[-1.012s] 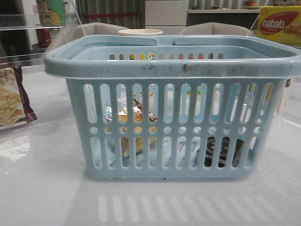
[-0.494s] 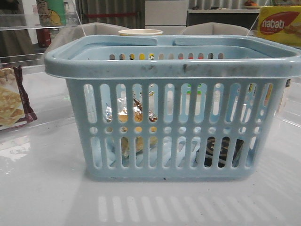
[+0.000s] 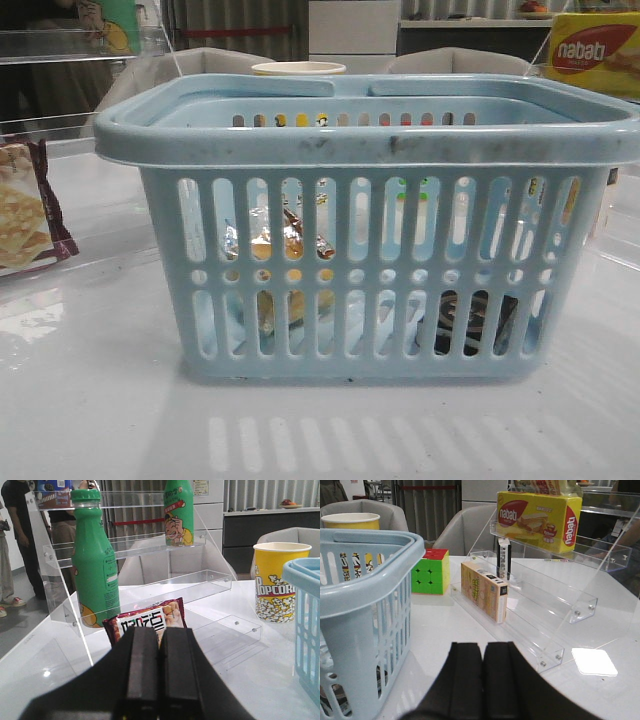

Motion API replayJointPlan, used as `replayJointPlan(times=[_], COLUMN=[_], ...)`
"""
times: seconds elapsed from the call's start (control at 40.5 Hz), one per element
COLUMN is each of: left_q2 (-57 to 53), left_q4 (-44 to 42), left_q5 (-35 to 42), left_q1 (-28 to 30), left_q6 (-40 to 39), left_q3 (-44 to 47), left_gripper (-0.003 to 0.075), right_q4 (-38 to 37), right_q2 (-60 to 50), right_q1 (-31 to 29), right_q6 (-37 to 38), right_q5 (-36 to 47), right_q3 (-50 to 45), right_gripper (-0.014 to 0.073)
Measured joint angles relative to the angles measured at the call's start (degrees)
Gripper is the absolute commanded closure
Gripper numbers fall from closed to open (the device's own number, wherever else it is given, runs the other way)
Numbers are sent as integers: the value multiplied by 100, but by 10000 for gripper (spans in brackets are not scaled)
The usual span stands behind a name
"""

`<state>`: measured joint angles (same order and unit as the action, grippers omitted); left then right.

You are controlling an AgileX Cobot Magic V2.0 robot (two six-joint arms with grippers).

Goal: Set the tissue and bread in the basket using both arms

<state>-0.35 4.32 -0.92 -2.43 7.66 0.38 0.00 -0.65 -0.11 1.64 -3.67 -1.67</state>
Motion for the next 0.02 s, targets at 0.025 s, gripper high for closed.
replayJointPlan(times=[0.025], left_q2=[0], left_q4=[0], left_q5=[0], left_q1=[0], left_q6=[0], left_q3=[0], left_gripper=[629], right_q4=[0], right_q2=[0], right_q1=[0], right_q6=[0], right_q5=[0], right_q3=[0], right_gripper=[538])
